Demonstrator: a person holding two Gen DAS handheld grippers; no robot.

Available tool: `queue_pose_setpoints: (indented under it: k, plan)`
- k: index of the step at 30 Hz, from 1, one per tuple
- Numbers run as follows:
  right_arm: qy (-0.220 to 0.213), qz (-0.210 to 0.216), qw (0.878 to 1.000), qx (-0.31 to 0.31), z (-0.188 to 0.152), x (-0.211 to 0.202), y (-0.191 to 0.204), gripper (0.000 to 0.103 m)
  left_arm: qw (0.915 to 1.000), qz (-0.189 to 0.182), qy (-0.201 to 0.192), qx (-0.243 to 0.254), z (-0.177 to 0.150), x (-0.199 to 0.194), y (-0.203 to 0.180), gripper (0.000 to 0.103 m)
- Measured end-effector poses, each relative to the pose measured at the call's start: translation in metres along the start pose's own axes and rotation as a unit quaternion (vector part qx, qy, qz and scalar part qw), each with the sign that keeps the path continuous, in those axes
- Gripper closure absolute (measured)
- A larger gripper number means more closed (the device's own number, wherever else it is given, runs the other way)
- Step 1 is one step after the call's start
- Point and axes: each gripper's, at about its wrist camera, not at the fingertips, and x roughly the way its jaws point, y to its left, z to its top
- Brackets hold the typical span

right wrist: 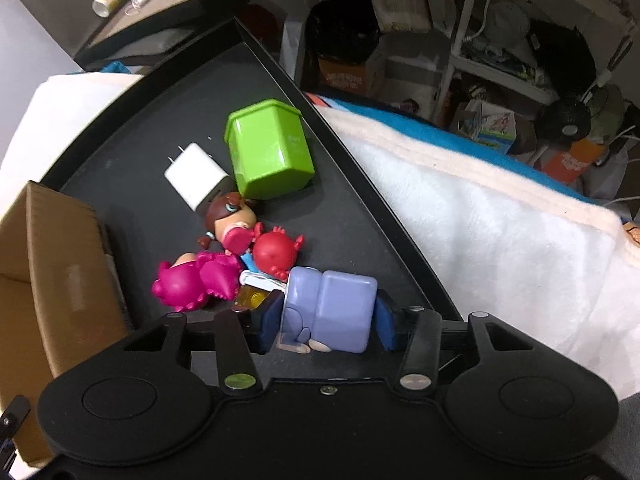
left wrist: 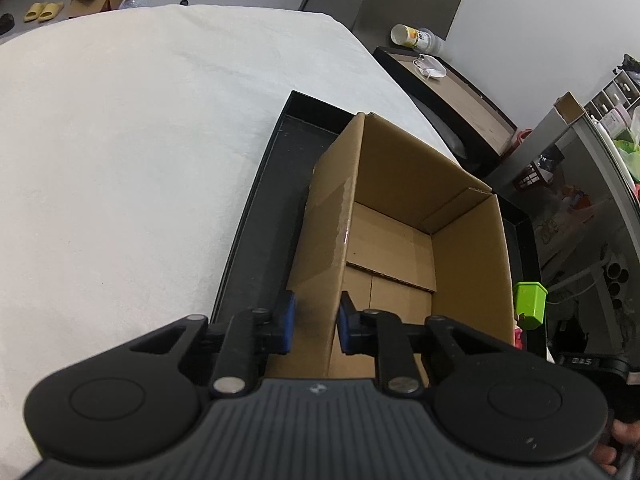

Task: Organize rigid objects
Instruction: 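Grasp the lavender cube figure with the right tool, then carry the lavender figure into the box with the right tool while the left tool holds the box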

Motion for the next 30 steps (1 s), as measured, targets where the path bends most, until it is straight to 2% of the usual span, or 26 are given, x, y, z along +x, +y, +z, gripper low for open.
queue_pose_setpoints:
  k: [17, 30]
  plan:
    - [-0.047, 0.055, 0.996, -0.047, -0.002, -0.069, 0.035, 0.056, 1.0000, 0.002, 0.000, -0.007, -0.003, 0.000, 0.000, 0.083]
    - [-0.077, 0.089, 0.987, -0.109, -0.009, -0.098, 0.087, 0.056, 0.9999, -0.001, 0.002, -0.012, -0.002, -0.001, 0.001, 0.083]
